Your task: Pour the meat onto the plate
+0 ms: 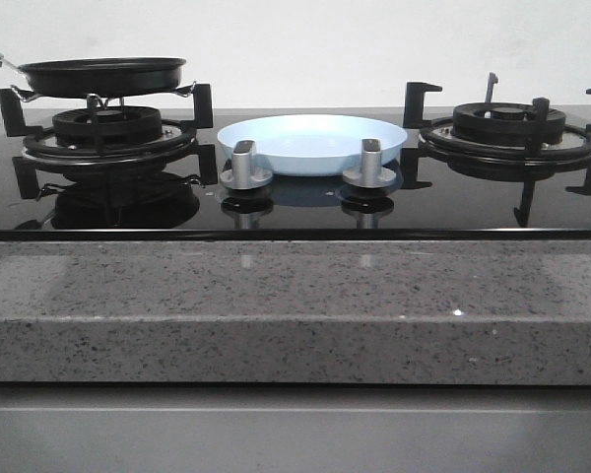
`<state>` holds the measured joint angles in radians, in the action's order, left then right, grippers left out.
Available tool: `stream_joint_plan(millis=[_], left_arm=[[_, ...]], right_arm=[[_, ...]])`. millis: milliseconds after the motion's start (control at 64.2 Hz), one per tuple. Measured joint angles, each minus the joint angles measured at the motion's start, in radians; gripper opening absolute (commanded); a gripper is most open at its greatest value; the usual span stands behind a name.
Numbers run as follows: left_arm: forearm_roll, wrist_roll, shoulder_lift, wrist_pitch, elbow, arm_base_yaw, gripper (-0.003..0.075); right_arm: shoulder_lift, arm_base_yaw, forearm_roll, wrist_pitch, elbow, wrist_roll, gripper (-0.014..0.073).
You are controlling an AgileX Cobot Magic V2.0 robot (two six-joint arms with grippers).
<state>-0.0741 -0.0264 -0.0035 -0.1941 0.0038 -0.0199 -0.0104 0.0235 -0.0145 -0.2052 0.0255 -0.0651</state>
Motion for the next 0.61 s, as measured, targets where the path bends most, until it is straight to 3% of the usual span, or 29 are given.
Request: stream_joint_plan(millis=[607], left_arm=[[0.0,0.0,0.0,0.007,0.0,0.0,-0.002]], right_arm=[[0.0,0.0,0.0,0.0,0.0,0.0,-0.006]])
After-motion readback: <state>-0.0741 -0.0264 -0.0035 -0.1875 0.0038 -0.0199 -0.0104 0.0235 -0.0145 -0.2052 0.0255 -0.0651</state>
